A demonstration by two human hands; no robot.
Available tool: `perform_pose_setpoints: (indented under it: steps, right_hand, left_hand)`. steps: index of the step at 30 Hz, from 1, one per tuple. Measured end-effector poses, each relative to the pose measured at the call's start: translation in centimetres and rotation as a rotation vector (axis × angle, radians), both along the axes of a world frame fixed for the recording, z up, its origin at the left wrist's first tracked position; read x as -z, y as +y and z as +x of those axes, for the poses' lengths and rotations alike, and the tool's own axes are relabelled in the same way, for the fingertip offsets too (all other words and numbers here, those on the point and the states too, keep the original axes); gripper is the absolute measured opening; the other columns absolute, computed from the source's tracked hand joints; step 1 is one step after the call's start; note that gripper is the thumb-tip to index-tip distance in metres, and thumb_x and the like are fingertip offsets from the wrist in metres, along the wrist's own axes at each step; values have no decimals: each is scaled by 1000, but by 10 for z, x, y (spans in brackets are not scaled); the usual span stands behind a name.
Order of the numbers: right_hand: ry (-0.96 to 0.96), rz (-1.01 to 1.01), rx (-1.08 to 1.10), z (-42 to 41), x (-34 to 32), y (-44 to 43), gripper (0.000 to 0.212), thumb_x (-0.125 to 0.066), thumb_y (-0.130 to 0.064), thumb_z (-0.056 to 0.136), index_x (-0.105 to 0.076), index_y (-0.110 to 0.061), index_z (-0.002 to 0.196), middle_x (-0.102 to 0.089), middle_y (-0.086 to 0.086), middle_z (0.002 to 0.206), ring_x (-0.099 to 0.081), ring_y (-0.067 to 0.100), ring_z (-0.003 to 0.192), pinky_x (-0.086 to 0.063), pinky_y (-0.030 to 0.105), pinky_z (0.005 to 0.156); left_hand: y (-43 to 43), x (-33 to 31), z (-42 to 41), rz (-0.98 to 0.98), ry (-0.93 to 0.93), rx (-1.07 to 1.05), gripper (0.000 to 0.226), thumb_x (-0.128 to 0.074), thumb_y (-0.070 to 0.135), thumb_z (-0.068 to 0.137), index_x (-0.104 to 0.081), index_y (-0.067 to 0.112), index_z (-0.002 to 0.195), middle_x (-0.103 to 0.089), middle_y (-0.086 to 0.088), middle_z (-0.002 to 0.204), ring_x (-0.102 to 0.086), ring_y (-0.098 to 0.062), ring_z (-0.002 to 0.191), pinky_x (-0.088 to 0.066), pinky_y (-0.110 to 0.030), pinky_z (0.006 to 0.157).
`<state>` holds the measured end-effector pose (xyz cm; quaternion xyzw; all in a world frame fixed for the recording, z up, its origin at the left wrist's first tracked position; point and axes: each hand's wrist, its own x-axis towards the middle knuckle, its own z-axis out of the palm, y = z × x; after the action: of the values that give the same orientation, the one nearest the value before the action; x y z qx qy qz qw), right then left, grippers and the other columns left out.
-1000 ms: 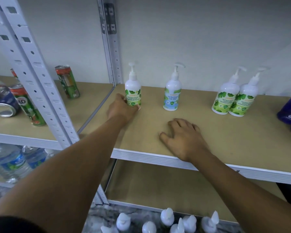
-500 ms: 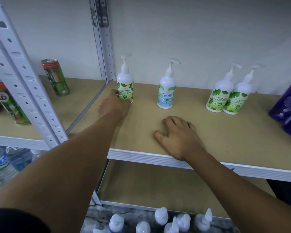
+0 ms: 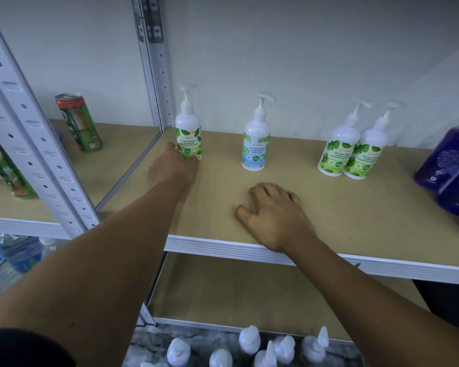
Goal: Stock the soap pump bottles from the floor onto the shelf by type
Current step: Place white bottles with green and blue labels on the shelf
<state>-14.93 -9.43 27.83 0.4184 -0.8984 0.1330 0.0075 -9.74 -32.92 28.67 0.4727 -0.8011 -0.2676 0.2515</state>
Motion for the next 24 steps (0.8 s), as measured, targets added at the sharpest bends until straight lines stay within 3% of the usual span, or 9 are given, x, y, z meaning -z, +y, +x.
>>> perform_pose_setpoints:
  steps: [3, 9, 14, 17, 19, 21, 24]
  right_hand:
    - [-14, -14, 3, 0, -2, 1, 63, -35, -65, 93, -48, -25, 139, -39, -5, 152, -27, 17, 144, -17, 43, 120]
    - [-41, -120, 39, 7, -6, 11, 52, -47, -57, 90, -61, -20, 124, -54, -2, 131, -45, 22, 126, -31, 37, 111]
    - [-33, -174, 3, 27, 0, 55, 40, -51, -44, 93, -64, -18, 122, -57, 0, 129, -49, 24, 121, -34, 36, 106]
    - [-23, -256, -54, 44, 10, 101, 44, -55, -40, 88, -67, -13, 122, -60, 4, 129, -52, 26, 123, -37, 39, 109]
    - [-13, -285, -63, 56, 19, 137, 43, -58, -41, 87, -68, -13, 119, -58, 4, 134, -49, 23, 129, -37, 40, 111]
    - [-78, -319, 3, 68, 28, 174, 37, -59, -42, 90, -71, -16, 114, -58, 2, 132, -50, 21, 128, -38, 33, 106]
    - [-184, -365, 131, 82, 54, 230, 35, -57, -44, 89, -72, -18, 107, -63, -1, 114, -60, 20, 109, -45, 29, 94]
  left_hand:
    - [12, -5, 11, 8, -4, 3, 70, -67, 53, 85, -44, 17, 139, -59, -7, 137, -54, -32, 127, -40, -38, 99]
    - [59, -2, 49, -30, -100, 91, 85, -71, 59, 79, -40, 17, 146, -51, -8, 145, -44, -32, 136, -35, -42, 113]
    - [122, 4, 85, -104, -180, 165, 63, -62, 58, 86, -57, 22, 136, -56, -4, 142, -47, -27, 134, -31, -38, 113]
    - [167, 16, 103, -113, -138, 224, 56, -58, 50, 92, -55, 19, 138, -44, -1, 154, -28, -26, 147, -16, -43, 121]
    - [202, 21, 111, -91, -133, 281, 62, -61, 48, 92, -48, 18, 144, -33, -2, 160, -16, -27, 151, -19, -47, 120]
    - [236, 25, 114, -74, -78, 321, 61, -67, 46, 89, -51, 18, 141, -32, -5, 160, -20, -30, 150, -25, -46, 117]
    - [290, 38, 116, 13, 29, 394, 45, -69, 40, 89, -62, 19, 127, -46, -8, 149, -39, -30, 138, -31, -38, 112]
